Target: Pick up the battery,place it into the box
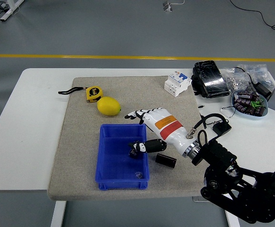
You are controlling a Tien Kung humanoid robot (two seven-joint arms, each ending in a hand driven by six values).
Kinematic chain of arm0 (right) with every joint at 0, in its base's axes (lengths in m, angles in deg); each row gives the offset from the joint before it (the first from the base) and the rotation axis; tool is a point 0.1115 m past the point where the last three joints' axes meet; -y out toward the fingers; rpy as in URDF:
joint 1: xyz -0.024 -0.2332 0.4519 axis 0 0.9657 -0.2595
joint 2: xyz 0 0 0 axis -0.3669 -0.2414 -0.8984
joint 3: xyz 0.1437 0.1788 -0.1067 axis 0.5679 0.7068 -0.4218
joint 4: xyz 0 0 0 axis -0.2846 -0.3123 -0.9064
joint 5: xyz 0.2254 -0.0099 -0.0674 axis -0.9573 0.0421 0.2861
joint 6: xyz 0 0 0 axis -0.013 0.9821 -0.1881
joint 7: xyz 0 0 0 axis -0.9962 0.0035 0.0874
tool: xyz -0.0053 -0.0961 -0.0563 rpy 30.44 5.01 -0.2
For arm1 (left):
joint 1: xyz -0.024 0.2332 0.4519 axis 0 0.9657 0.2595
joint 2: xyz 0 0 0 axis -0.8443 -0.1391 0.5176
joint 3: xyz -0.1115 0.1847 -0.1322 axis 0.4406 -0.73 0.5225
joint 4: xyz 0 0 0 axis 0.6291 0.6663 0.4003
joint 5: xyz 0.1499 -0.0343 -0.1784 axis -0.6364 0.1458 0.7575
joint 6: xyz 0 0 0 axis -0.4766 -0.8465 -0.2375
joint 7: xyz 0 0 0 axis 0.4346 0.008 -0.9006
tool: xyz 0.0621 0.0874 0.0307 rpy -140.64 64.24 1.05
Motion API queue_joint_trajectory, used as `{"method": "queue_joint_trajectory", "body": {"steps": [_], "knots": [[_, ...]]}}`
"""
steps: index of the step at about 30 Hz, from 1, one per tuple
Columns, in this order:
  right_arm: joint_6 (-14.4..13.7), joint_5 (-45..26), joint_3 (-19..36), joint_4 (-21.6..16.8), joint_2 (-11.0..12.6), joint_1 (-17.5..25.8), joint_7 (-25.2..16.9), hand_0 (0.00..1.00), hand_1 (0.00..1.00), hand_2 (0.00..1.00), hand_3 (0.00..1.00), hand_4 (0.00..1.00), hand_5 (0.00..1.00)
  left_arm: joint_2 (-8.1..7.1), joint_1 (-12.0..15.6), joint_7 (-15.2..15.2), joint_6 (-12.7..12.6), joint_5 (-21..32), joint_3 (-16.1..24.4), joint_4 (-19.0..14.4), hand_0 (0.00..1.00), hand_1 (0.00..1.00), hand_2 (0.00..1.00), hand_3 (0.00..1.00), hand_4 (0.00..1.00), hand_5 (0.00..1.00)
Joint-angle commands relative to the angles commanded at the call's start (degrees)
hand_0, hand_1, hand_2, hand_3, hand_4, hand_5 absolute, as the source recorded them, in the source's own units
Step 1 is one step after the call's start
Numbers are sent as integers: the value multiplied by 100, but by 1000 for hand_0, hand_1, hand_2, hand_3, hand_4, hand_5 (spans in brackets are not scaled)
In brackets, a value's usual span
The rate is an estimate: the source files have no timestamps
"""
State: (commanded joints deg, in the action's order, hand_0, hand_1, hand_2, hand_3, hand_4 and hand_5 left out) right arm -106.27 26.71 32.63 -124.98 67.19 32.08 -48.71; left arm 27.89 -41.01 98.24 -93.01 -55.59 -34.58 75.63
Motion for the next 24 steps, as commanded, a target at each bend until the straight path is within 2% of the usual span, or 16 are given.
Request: {"method": "queue_joint_trajectory", "body": {"steps": [6,10,17,24], "knots": [[-2,225,474,-377,596,495,59,375,513,680,691,902,355,9,-12,-12,-2,33,-14,6,551,524,585,573,635,573],[-86,203,554,-543,818,801,85,375,513,680,691,902,355,25,-16,-9,1,33,-13,6,551,524,585,573,635,573],[-139,190,440,-614,888,1157,58,371,500,659,669,902,365,45,-12,-13,3,50,-26,6,552,534,589,572,634,573],[-236,99,261,-326,792,1226,7,371,488,648,666,901,369,58,-8,-27,1,87,-48,4,552,541,589,573,635,577]]}}
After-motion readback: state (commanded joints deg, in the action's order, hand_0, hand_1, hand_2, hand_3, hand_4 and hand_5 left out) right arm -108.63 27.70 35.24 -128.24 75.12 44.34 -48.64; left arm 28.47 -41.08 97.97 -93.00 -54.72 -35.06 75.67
